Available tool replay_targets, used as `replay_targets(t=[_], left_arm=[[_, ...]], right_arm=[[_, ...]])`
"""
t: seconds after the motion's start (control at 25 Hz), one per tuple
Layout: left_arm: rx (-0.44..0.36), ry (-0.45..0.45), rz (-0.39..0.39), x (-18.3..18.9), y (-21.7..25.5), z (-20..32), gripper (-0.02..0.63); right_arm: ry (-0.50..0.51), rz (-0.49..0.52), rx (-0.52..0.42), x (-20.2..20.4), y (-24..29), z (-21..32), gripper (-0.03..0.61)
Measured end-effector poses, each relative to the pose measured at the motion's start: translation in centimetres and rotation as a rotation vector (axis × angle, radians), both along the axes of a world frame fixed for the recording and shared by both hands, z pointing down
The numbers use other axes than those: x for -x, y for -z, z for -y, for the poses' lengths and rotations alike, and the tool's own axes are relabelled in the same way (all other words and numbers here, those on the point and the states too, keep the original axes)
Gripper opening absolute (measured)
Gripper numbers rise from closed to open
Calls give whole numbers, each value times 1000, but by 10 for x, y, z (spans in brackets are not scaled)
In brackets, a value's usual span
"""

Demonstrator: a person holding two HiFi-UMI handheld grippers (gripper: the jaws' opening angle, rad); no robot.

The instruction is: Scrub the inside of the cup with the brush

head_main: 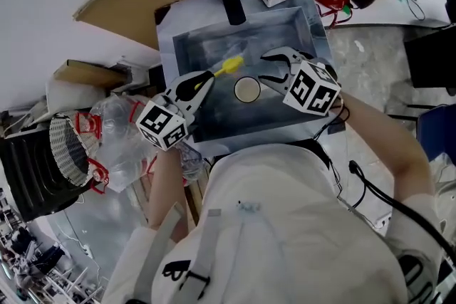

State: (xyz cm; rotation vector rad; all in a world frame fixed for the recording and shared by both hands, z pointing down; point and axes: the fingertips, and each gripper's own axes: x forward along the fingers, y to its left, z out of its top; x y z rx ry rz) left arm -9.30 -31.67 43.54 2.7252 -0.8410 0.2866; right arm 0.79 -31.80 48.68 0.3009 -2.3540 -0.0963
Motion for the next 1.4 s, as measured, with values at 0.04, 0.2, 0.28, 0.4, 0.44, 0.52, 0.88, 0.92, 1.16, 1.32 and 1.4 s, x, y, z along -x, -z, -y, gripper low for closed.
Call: replay_targets(t=[0.04,0.2,0.28,0.4,0.44,0.52,0.88,0.92,1.16,1.32,1.4], left_arm=[[-20,22,-28,3,7,2,35],[-103,103,-87,12,33,12,35],[-141,143,-104,14,46,16,35],[-192,182,-120,12,61,24,35],[-212,196,-122,12,66,26,35],[-261,230,-124,14,80,29,35],[-481,334,-121,14,144,35,35],[-494,337,-121,14,148,34,35],[-512,332,-123,13,156,36,35],[-514,328,-119,11,156,35,35],[-514,325,-121,10,156,34,35]], right_arm=[[-24,37,2,0,8,3,190],[-143,236,-13,0,55,16,189],[-196,351,-81,-1,88,24,189],[-252,486,-169,-5,134,33,187],[-271,528,-180,-7,147,35,180],[-298,597,-196,-9,168,38,165],[-337,640,-267,-22,193,40,80],[-339,640,-269,-22,194,40,70],[-355,654,-249,-25,200,43,29],[-358,651,-234,-23,199,42,18],[-359,649,-225,-21,198,41,17]])
